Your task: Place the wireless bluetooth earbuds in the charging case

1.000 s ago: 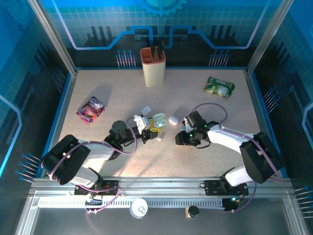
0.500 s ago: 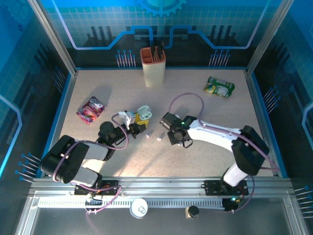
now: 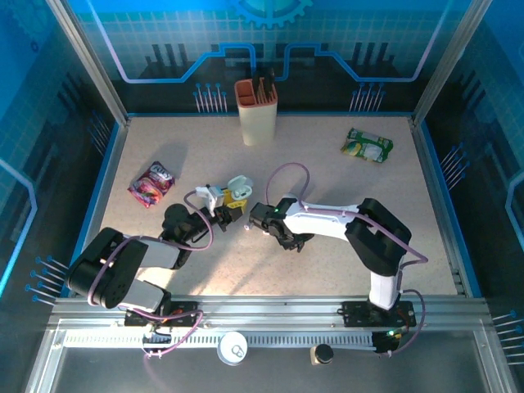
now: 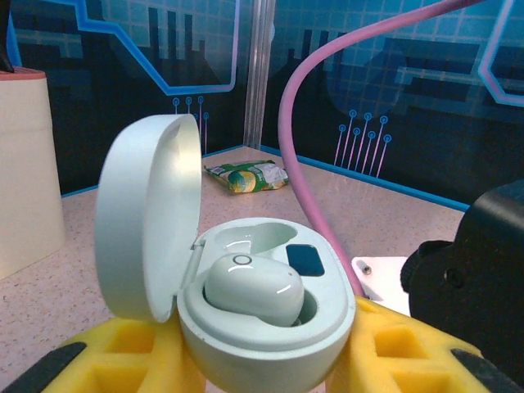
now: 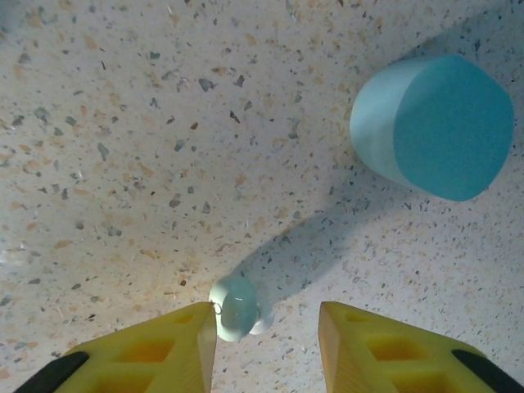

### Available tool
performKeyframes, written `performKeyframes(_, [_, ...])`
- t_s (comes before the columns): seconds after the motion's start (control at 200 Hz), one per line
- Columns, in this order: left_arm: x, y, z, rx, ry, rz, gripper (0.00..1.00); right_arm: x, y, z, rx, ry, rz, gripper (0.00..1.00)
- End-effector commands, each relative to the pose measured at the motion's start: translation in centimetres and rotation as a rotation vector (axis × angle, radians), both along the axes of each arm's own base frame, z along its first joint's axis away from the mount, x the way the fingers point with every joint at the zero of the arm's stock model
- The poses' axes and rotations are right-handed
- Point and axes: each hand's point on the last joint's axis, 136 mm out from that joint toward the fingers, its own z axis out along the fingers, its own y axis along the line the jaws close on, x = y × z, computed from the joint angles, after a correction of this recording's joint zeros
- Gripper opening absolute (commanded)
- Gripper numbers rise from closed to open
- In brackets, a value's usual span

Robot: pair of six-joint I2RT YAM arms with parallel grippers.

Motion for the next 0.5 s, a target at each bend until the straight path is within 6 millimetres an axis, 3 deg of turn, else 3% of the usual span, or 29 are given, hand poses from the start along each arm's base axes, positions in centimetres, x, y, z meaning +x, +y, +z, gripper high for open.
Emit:
performKeyframes(0.0, [-0.6, 0.2, 1.1, -0.022, -0.041, -0.016, 0.35, -0.2, 0.2, -0.3, -0.027, 0.01, 0.006, 0.37])
performKeyframes(0.495, [-0.6, -0.1, 0.8, -0.013, -0.039, -0.031, 0.35, -0.3, -0.6, -1.5, -0.058, 0.05, 0.009, 0.28])
